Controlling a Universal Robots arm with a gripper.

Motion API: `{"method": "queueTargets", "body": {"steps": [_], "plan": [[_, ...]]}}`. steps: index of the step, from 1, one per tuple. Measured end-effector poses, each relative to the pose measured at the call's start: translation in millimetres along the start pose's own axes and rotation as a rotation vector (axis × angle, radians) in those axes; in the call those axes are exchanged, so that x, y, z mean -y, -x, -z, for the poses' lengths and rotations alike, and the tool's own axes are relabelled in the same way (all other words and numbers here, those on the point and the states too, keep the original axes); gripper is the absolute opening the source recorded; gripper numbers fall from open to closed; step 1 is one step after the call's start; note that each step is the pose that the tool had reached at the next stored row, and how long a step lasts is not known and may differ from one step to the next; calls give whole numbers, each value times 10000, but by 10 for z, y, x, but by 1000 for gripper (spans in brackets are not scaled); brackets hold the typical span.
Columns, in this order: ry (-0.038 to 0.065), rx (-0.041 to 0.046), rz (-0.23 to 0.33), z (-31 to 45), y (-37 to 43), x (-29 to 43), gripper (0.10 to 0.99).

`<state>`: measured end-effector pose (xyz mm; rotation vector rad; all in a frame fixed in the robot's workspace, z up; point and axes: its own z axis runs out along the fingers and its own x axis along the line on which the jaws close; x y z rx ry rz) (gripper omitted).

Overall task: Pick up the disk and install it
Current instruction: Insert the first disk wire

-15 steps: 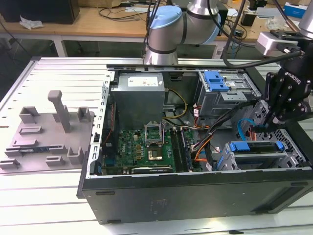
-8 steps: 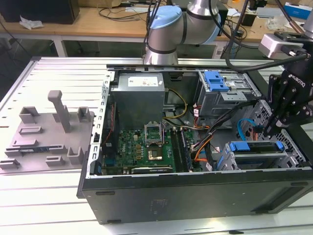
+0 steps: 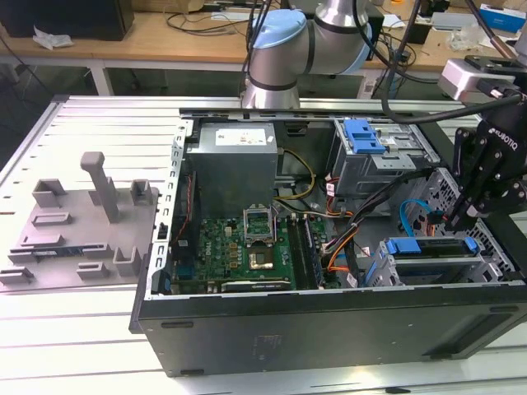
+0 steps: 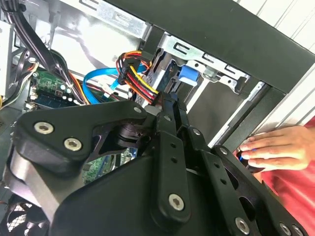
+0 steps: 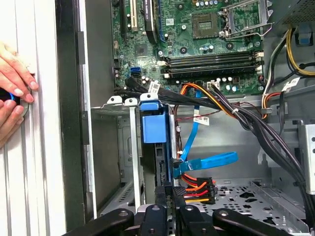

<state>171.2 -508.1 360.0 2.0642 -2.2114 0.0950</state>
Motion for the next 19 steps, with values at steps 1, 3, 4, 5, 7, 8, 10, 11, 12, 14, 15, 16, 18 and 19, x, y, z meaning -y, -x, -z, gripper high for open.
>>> {"method": "queueTargets", "body": {"steps": [1,3,4,5,7,8,10,11,12,14,15,16,18,19], "plan": [[-4,1,-1,0,-1,-5,165],[-30,7,24,-1,-8,-8,165],[-44,9,40,1,-8,-8,165],[-64,12,91,2,-8,-7,165],[-75,6,153,4,-11,-8,165],[-83,4,209,3,-22,-7,165],[-95,2,290,0,-43,-7,165],[-96,4,307,-1,-43,-8,165],[-97,3,310,-1,-43,-8,165],[-98,2,314,-1,-44,-8,165],[-99,1,325,-1,-45,-13,165],[-102,1,350,-1,-45,-16,165],[-109,-1,403,-1,-44,-21,165],[-110,0,405,-1,-41,-21,165]]}}
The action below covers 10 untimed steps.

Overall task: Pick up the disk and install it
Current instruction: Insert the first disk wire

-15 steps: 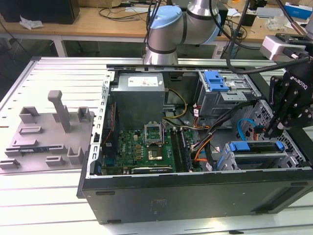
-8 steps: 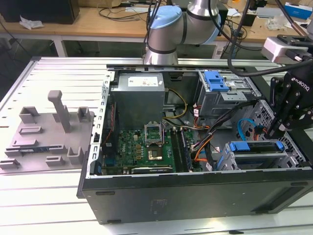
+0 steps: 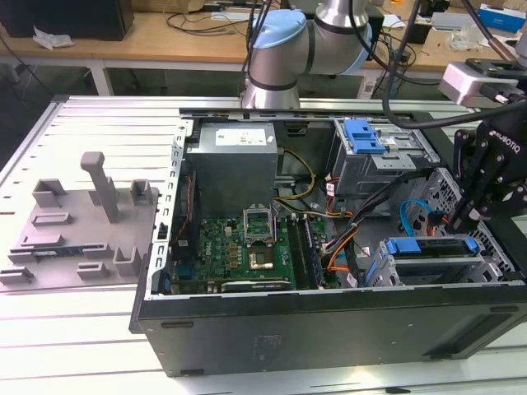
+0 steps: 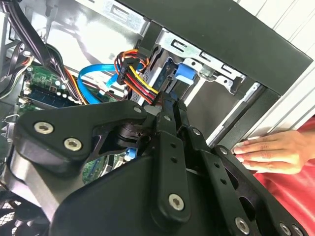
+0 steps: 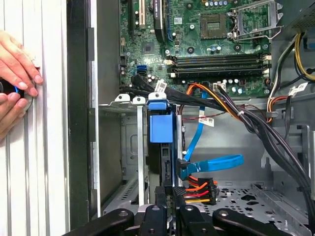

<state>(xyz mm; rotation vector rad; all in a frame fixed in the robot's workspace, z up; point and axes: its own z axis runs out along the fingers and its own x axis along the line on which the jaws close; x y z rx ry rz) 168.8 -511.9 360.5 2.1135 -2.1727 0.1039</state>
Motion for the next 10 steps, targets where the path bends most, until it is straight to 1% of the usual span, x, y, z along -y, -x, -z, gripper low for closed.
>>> {"method": "queueTargets", "body": {"steps": [10], "plan": [[0,0,1,-5,7,0,165]]}}
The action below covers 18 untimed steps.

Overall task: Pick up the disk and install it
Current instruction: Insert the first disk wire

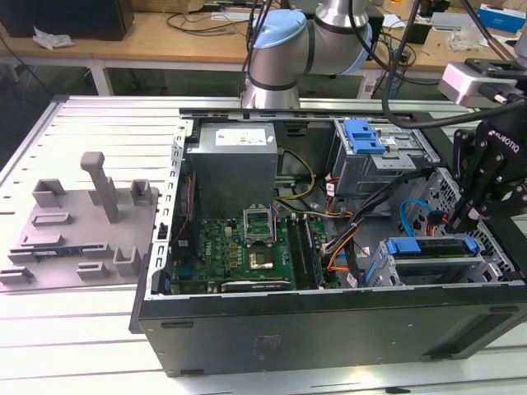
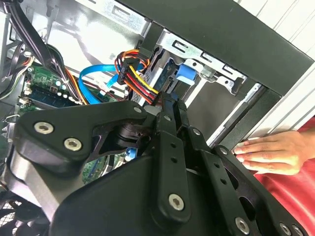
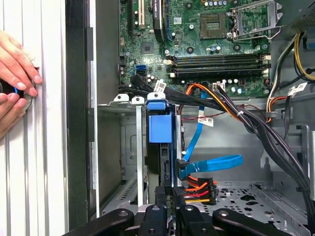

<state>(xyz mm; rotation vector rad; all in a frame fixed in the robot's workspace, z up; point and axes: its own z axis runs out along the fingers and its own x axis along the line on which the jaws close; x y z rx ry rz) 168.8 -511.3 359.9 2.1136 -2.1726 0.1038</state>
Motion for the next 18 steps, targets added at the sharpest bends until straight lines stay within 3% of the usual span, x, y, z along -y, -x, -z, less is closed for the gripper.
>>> {"method": "queueTargets", "body": {"steps": [18], "plan": [[0,0,0,-47,6,5,165]]}}
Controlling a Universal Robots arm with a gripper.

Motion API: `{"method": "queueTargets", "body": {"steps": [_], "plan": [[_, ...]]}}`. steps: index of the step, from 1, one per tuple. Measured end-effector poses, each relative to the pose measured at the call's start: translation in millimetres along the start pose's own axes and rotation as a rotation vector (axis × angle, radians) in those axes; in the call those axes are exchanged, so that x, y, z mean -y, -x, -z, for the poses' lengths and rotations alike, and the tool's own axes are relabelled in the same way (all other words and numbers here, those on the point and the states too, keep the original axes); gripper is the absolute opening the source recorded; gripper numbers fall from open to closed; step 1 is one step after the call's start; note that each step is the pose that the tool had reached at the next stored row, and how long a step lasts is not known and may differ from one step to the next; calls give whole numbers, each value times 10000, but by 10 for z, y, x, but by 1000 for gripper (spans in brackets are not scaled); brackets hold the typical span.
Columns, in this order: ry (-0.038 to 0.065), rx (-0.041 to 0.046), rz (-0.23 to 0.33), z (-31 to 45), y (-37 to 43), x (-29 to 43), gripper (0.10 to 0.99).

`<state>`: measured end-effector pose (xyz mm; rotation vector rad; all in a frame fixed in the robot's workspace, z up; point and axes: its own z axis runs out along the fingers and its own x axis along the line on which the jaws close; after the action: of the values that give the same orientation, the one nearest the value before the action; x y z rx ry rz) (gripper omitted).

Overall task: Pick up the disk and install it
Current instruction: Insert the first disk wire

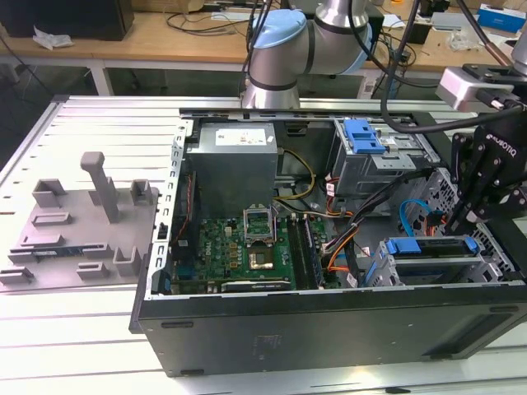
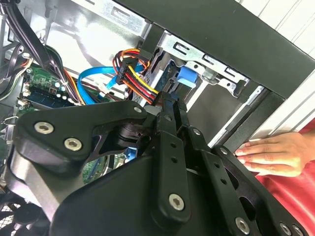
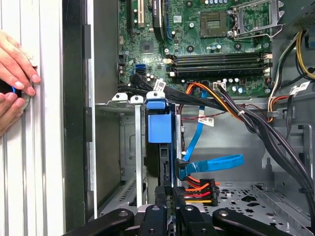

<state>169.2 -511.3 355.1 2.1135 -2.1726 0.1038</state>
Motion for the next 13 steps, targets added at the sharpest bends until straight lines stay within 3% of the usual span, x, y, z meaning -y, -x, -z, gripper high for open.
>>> {"method": "queueTargets", "body": {"steps": [13], "plan": [[-1,-2,0,-23,3,2,165]]}}
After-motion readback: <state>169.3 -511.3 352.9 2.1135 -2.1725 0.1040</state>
